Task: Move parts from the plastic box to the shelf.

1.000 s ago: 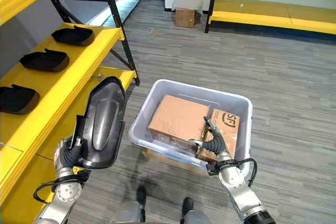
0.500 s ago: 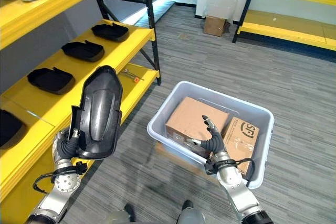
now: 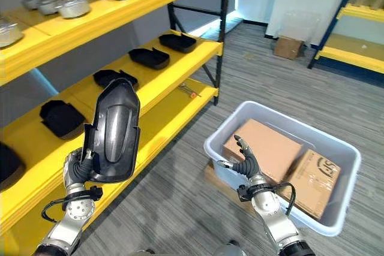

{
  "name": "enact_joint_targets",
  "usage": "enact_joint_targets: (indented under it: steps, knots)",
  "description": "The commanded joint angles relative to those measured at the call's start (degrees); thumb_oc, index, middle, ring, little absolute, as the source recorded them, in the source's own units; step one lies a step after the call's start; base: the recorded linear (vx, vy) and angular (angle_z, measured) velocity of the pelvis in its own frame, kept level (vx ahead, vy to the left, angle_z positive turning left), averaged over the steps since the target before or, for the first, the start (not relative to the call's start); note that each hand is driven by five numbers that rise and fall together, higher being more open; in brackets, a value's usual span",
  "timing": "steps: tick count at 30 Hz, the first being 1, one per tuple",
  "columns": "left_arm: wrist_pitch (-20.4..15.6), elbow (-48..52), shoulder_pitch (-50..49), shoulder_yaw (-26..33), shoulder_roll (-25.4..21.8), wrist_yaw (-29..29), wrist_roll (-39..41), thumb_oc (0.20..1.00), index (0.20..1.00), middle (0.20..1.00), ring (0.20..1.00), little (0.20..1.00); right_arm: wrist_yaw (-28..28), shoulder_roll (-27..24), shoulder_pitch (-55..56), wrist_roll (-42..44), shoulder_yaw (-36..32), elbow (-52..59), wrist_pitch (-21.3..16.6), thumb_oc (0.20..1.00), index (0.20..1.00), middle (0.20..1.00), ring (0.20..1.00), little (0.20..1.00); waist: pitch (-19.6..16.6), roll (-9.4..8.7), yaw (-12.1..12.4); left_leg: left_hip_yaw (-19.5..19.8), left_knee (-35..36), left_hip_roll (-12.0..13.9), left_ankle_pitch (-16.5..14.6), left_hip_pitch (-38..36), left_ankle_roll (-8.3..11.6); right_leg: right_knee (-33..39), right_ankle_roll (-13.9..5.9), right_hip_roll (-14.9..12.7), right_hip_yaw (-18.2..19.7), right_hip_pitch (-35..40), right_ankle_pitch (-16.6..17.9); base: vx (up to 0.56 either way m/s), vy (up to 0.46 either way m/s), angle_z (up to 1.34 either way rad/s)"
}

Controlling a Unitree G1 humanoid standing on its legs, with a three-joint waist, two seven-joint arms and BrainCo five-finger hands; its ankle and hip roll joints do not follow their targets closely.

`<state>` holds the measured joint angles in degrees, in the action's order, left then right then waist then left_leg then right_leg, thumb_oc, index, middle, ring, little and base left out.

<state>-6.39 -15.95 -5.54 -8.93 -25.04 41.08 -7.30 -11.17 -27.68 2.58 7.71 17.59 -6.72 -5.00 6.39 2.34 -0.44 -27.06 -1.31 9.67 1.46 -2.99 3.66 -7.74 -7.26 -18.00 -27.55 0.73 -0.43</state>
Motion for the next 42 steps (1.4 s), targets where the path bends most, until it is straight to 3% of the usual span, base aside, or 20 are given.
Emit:
enact_joint_targets:
  steps: [1, 9, 13, 14, 17, 18, 19, 21, 22, 24, 27, 36, 41, 42]
  knots:
    - [-1.92, 7.25, 0.69, 4.64, -3.02, 0.72, -0.6, 0.2, 0.2, 0.2, 0.2, 0.2, 2.99, -0.14, -2.51, 1.46, 1.53, 5.92, -1.47, 1.0, 1.0, 1.0, 1.0, 1.0, 0.86, -1.37, 0.88, 3.35, -3.46, 5.12, 3.78, -1.17, 4.35, 2.69, 0.02, 4.81, -0.67, 6.27, -1.87, -0.14, 0.313, 0.52]
    - [-1.83, 12.05, -4.04, 6.76, -4.4, -0.48, -2.32, 0.2, 0.2, 0.2, 0.2, 0.2, 6.89, 0.53, -5.65, -0.61, 6.92, 10.75, 0.18, 1.0, 1.0, 1.0, 1.0, 1.0, 2.41, -2.37, 7.73, 5.85, 0.9, 2.65, 2.27, -1.98, 3.48, 3.69, -4.3, 0.01, -6.06, 8.06, 2.38, -0.13, 0.261, 0.34]
    - [-2.34, 12.02, -3.73, 7.0, -4.74, -0.17, -2.97, 0.2, 0.2, 0.2, 0.2, 0.2, 5.63, 0.69, -7.61, -2.8, 9.4, 12.65, 0.34, 1.0, 1.0, 1.0, 1.0, 1.0, 3.1, -2.89, 10.16, 6.26, 1.69, 1.13, 2.26, -1.6, 2.83, 5.13, -5.77, -2.13, -8.82, 8.94, 5.62, -0.13, 0.252, 0.39]
    - [-2.73, 11.18, -1.83, 6.59, -5.07, -1.67, -3.21, 0.2, 0.2, 0.2, 0.2, 0.2, 2.95, 1.29, -8.67, -3.09, 9.94, 12.26, 1.47, 1.0, 1.0, 1.0, 1.0, 1.0, 3.33, -3.26, 10.75, 8.46, 2.74, -0.73, 1.97, -0.94, 1.86, 5.55, -6.83, -3.57, -7.2, 8.84, 7.85, -0.1, 0.269, 0.46]
    - [-3.31, 10.24, 0.44, 5.89, -5.39, -3.25, -4.8, 0.2, 0.2, 0.2, 0.2, 0.2, 1.41, 1.67, -8.68, -3.24, 9.47, 11.76, 0.13, 1.0, 1.0, 1.0, 1.0, 1.0, 2.85, -4.19, 10.55, 10.18, 3.66, -2.65, 1.32, -0.19, 0.64, 4.83, -7.52, -3.6, -3.96, 8.54, 9.31, -0.06, 0.178, 0.93]
    - [-2.9, 9.99, 1.49, 5.4, -5.65, -3.3, -5.21, 0.2, 0.2, 0.2, 0.2, 0.2, 1.14, 1.65, -8.17, -3.33, 8.53, 11.7, -0.67, 1.0, 1.0, 1.0, 1.0, 1.0, 2.93, -4.67, 9.69, 10.91, 4.03, -3.83, 1.68, 0.56, -0.76, 3.28, -7.09, -3.45, -1.51, 7.12, 10.49, -0.03, 0.113, 0.85]
    - [-2.07, 9.76, 2.39, 5.08, -6.0, -3.39, -4.83, 0.2, 0.2, 0.2, 0.2, 0.2, 1.21, 1.55, -7.64, -3.26, 7.58, 11.6, -1.31, 1.0, 1.0, 1.0, 1.0, 1.0, 2.75, -5.13, 8.8, 12.31, 4.42, -4.69, 1.29, 0.8, -1.5, 1.6, -6.91, -2.4, 1.82, 6.04, 10.1, -0.01, 0.09, 0.76]
    - [-2.2, 8.72, 3.89, 4.5, -6.27, -3.14, -4.3, 0.2, 0.2, 0.2, 0.2, 0.2, 0.67, 1.15, -6.89, -1.69, 6.37, 11.13, -2.06, 1.0, 1.0, 1.0, 1.0, 1.0, 2.57, -5.87, 7.16, 15.23, 5.03, -6.03, 0.63, 0.78, -2.59, -0.07, -5.95, 2.29, 7.74, 4.39, 7.04, 0.09, 0.07, 1.11]
    - [-2.96, 7.99, 4.84, 3.83, -5.98, -3.03, -4.12, 0.2, 0.2, 0.2, 0.2, 0.2, 1.02, 0.72, -6.34, -1.05, 5.07, 10.4, -3.36, 1.0, 1.0, 1.0, 1.0, 1.0, 2.14, -6.06, 5.67, 17.62, 5.58, -6.66, 0.61, 0.64, -2.78, 0.63, -3.46, 9.03, 11.37, 2.91, 2.73, 0.12, 0.077, 1.3]
    - [-3.07, 8.07, 4.71, 3.42, -5.19, -2.92, -4.27, 0.2, 0.2, 0.2, 0.2, 0.2, 2.01, 0.3, -5.97, -0.98, 4.08, 10.14, -3.46, 1.0, 1.0, 1.0, 1.0, 1.0, 1.96, -6.2, 4.95, 18.53, 5.66, -7.46, 0.48, 0.31, -2.49, 3.17, -1.16, 12.83, 12.95, 2.97, 0.74, 0.13, 0.074, 0.83]
    - [-3.95, 8.62, 3.04, 2.07, -3.12, -2.63, -5.16, 0.2, 0.2, 0.2, 0.2, 0.2, 1.86, -0.48, -5.69, -1.07, 3.8, 9.77, -3.45, 1.0, 1.0, 1.0, 1.0, 1.0, 2.4, -6.85, 4.0, 20.26, 3.29, -10.28, -0.45, 0.4, -2.46, 9.36, 1.01, 17.44, 17.5, 3.55, 2.53, 0.14, 0.022, 0.21]
    - [-3.85, 9.43, 2.06, 0.83, -1.76, -3.97, -6.29, 0.2, 0.2, 0.2, 0.2, 0.2, 1.89, -0.52, -4.35, -3.97, 3.8, 7.96, -6.32, 1.0, 1.0, 1.0, 1.0, 1.0, 1.14, -6.2, 2.81, 21.03, 2.33, -12.14, -2.27, -0.25, -3.5, 11.03, 1.42, 17.08, 19.7, 4.68, 2.85, 0.1, -0.046, 0.2]
    - [-1.78, 8.65, 3.45, -0.27, -2.32, -3.03, -4.93, 0.2, 0.2, 0.2, 0.2, 0.2, 2.76, -1.26, -3.11, -4.0, 3.42, 8.42, -6.34, 1.0, 1.0, 1.0, 1.0, 1.0, 1.2, -4.91, 0.55, 18.34, -0.66, -12.48, -3.9, -0.82, -3.41, 8.21, 2.01, 17.13, 19.22, 5.04, 0.73, 0.12, -0.066, 0.02]
    - [-2.1, 8.07, 4.13, -0.46, -2.65, -3.12, -4.77, 0.2, 0.2, 0.2, 0.2, 0.2, 2.04, -1.5, -2.91, -3.47, 3.0, 8.27, -6.88, 1.0, 1.0, 1.0, 1.0, 1.0, 1.59, -5.01, -0.38, 15.61, -3.61, -11.73, -5.0, -0.3, -2.9, 7.69, 2.21, 16.56, 18.29, 5.07, 0.45, 0.05, -0.03, 0.04]
